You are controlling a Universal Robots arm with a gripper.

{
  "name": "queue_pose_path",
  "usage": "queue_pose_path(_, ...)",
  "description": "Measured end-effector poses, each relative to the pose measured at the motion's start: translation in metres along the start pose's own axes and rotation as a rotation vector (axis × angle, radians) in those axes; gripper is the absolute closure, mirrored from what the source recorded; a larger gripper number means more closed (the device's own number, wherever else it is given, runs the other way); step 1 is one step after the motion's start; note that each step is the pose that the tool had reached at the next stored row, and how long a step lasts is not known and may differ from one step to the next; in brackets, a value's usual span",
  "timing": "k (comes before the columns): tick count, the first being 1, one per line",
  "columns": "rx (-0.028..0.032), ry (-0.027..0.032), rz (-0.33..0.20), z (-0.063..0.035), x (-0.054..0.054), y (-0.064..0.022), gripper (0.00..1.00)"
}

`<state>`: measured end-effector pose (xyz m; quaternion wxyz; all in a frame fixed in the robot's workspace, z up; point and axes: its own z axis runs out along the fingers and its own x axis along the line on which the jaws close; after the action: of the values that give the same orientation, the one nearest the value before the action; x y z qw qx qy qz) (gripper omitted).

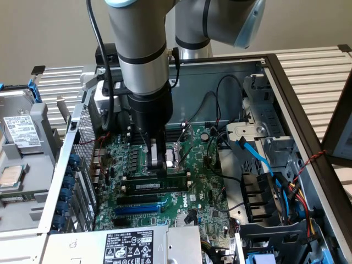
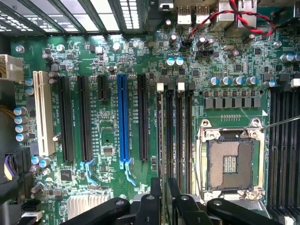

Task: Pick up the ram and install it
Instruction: 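Insert the ram into the slot, then press down the ram until it locks into place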

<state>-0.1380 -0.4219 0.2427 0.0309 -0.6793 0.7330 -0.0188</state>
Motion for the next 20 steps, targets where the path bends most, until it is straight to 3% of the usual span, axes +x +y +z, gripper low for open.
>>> queue_pose_path(3, -0.0247, 0.0012, 0.0, -0.0019, 0.0003, -0.004, 0.8)
queue_pose_path(4, -0.0295, 0.0014, 0.0, -0.0017, 0.0006, -0.0056, 0.8)
queue_pose_path(20, -0.0304, 0.0015, 0.0, -0.0018, 0.0006, -0.0059, 0.82)
